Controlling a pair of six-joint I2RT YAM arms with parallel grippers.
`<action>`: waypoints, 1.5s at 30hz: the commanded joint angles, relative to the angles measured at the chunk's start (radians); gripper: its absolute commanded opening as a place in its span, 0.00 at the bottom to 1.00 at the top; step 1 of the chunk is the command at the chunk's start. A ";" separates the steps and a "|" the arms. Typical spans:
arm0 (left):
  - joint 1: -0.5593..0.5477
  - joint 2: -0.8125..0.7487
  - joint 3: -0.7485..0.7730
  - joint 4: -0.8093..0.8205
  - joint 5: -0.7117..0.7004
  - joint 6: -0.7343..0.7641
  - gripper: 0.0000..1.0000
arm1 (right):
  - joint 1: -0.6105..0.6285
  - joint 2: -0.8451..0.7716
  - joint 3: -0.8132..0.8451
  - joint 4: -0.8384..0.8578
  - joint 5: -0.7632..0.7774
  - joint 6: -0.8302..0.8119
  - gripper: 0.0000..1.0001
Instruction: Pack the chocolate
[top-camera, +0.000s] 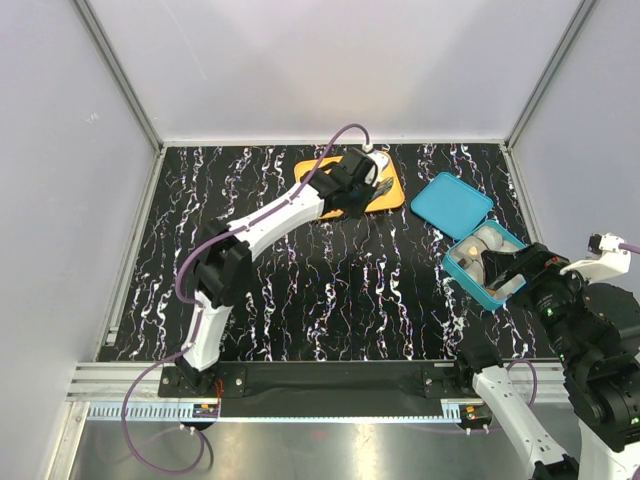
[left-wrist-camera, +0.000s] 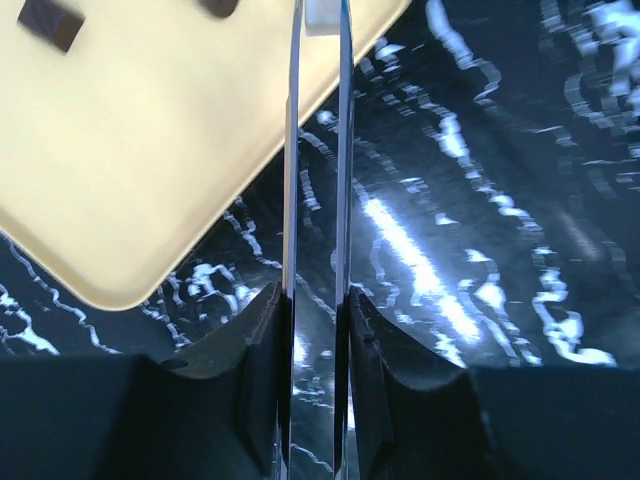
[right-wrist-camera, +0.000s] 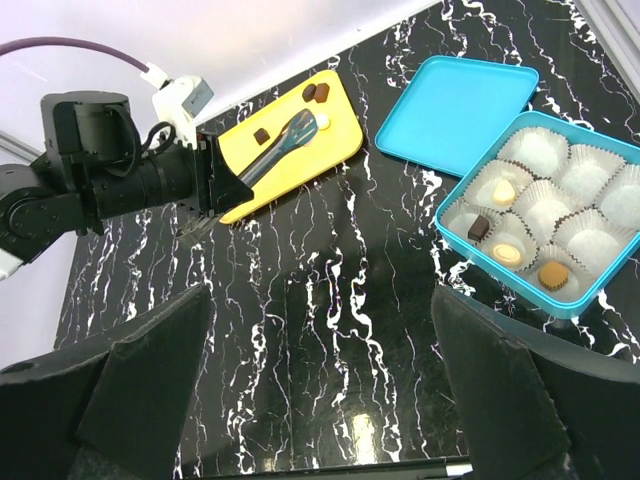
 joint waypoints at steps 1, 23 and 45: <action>-0.069 -0.082 0.083 0.041 0.061 -0.027 0.31 | 0.004 0.022 0.031 0.023 -0.009 0.006 0.99; -0.347 0.100 0.232 0.203 0.240 -0.120 0.32 | 0.004 0.003 0.029 0.012 -0.025 0.023 1.00; -0.362 0.232 0.241 0.294 0.276 -0.115 0.35 | 0.004 0.002 0.027 0.009 -0.015 0.020 1.00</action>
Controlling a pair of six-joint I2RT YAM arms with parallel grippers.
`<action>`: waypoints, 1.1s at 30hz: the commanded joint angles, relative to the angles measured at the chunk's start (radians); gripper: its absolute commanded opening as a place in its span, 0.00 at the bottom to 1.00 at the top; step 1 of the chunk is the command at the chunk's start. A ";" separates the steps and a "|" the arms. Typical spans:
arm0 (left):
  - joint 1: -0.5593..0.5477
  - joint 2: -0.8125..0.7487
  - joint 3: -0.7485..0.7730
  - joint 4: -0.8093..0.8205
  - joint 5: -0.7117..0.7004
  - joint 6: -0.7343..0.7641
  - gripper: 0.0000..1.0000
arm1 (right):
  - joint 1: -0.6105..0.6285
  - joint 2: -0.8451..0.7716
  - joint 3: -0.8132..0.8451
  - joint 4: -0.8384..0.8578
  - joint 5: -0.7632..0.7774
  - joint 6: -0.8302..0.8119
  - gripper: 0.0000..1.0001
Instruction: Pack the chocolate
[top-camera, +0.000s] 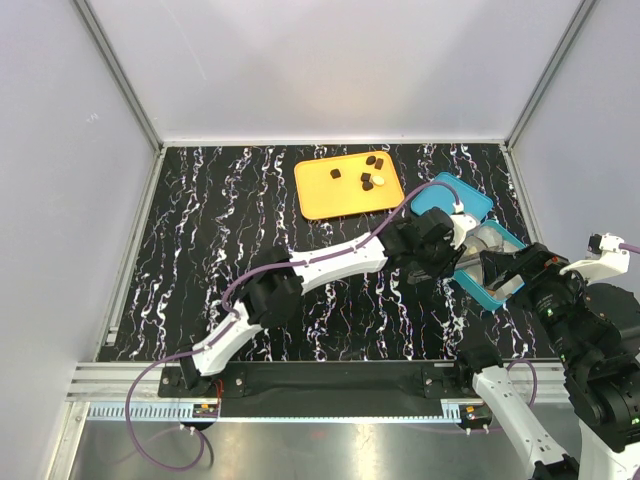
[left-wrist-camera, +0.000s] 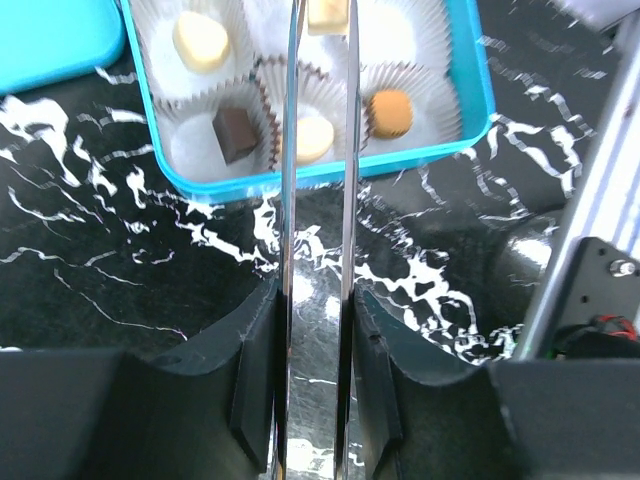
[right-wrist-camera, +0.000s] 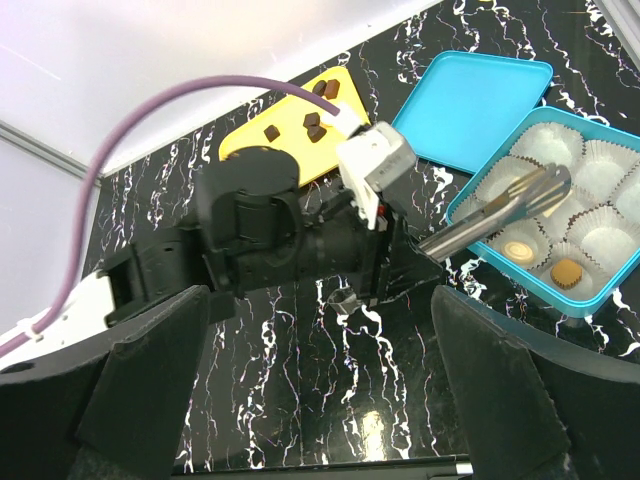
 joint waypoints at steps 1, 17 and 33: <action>-0.006 0.010 0.054 0.063 0.017 0.007 0.35 | 0.004 0.000 0.022 0.010 0.004 0.001 1.00; -0.004 0.045 0.065 0.066 0.005 0.016 0.42 | 0.004 -0.003 0.019 0.007 0.006 0.000 1.00; -0.004 -0.133 0.017 0.086 -0.047 0.019 0.43 | 0.004 -0.004 0.014 0.005 -0.004 0.015 1.00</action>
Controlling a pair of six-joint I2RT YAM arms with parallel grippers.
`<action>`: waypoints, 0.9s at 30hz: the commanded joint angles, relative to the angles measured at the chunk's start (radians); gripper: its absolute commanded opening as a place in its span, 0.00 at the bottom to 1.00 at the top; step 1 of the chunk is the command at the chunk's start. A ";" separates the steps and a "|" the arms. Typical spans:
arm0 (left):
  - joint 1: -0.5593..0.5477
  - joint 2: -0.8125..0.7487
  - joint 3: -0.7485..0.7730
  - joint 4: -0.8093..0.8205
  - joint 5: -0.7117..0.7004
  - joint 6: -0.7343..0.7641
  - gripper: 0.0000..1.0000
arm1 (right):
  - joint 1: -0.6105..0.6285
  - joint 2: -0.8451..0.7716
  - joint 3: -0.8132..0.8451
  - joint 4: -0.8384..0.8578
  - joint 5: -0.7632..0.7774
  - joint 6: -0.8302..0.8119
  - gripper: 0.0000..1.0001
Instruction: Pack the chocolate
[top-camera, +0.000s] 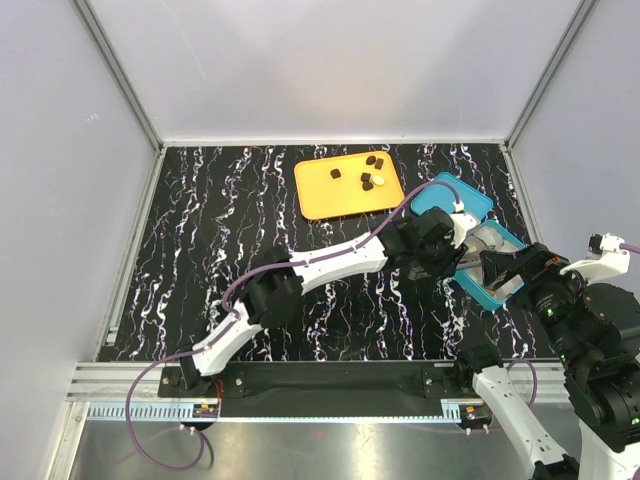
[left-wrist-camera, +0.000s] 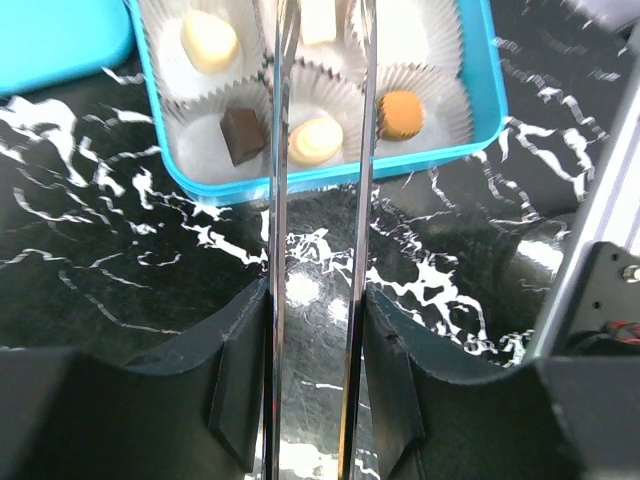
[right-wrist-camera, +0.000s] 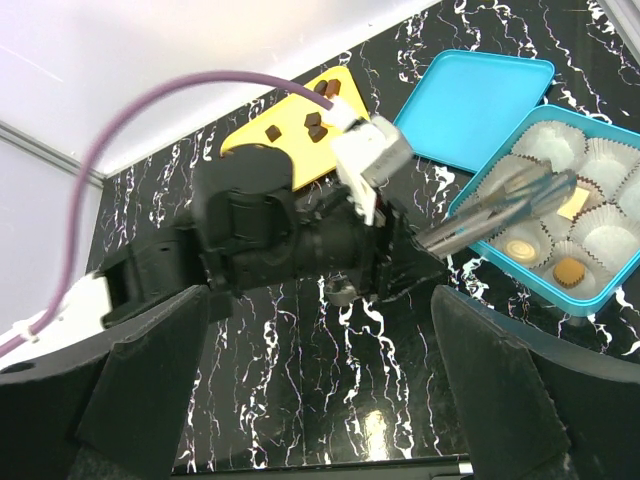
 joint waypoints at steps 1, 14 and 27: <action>-0.004 -0.162 0.009 0.072 -0.064 0.016 0.43 | 0.004 -0.003 0.014 0.006 -0.005 0.010 1.00; 0.244 -0.365 -0.164 -0.038 -0.256 -0.022 0.42 | 0.004 0.000 0.002 0.013 -0.013 0.010 1.00; 0.508 -0.336 -0.307 -0.041 -0.283 0.025 0.46 | 0.004 0.014 -0.001 0.020 -0.010 0.005 1.00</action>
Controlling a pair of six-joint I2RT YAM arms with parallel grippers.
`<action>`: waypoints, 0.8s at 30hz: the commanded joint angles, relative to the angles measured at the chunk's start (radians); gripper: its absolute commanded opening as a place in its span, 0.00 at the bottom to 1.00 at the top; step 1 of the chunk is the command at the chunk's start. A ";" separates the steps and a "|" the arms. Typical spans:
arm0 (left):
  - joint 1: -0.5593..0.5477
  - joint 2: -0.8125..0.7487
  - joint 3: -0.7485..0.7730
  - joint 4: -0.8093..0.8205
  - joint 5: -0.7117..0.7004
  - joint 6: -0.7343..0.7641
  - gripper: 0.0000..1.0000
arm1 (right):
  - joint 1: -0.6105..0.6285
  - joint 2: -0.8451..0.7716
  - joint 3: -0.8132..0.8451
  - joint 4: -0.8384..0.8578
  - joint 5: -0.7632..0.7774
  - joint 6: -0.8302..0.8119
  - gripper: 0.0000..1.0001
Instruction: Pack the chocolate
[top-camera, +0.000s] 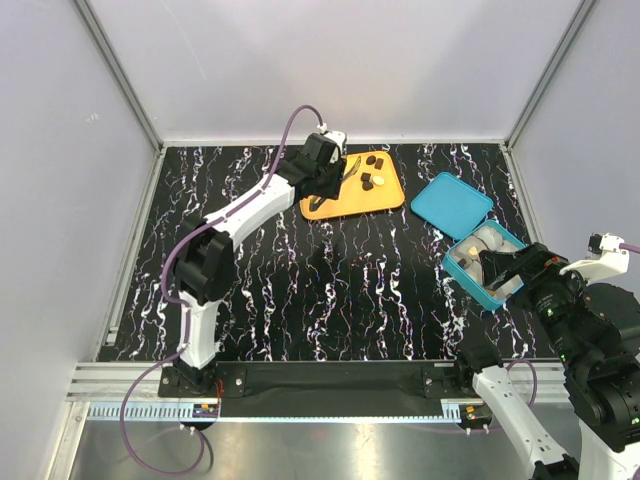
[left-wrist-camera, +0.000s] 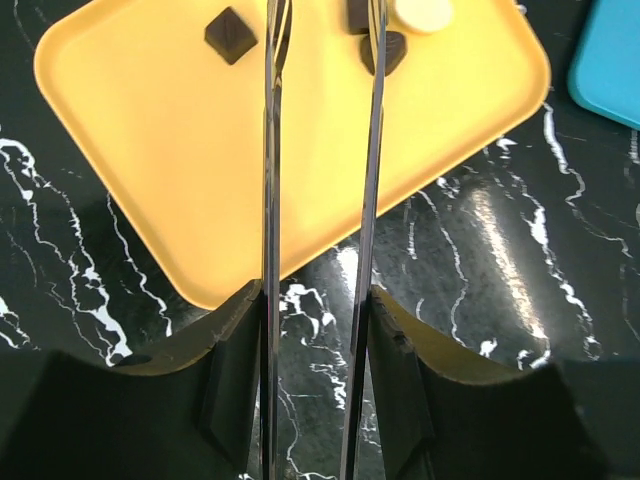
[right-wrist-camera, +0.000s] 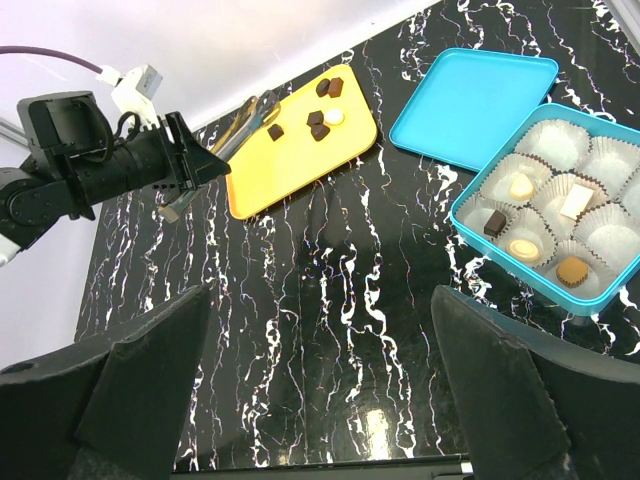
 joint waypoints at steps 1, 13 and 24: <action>0.007 0.002 0.018 0.039 -0.029 0.034 0.47 | 0.004 0.014 0.000 0.020 -0.004 0.000 1.00; 0.077 0.153 0.162 -0.042 -0.039 0.073 0.51 | 0.004 0.016 -0.004 0.023 0.010 -0.011 1.00; 0.102 0.217 0.187 -0.050 -0.026 0.076 0.51 | 0.004 0.017 -0.019 0.029 0.024 -0.023 1.00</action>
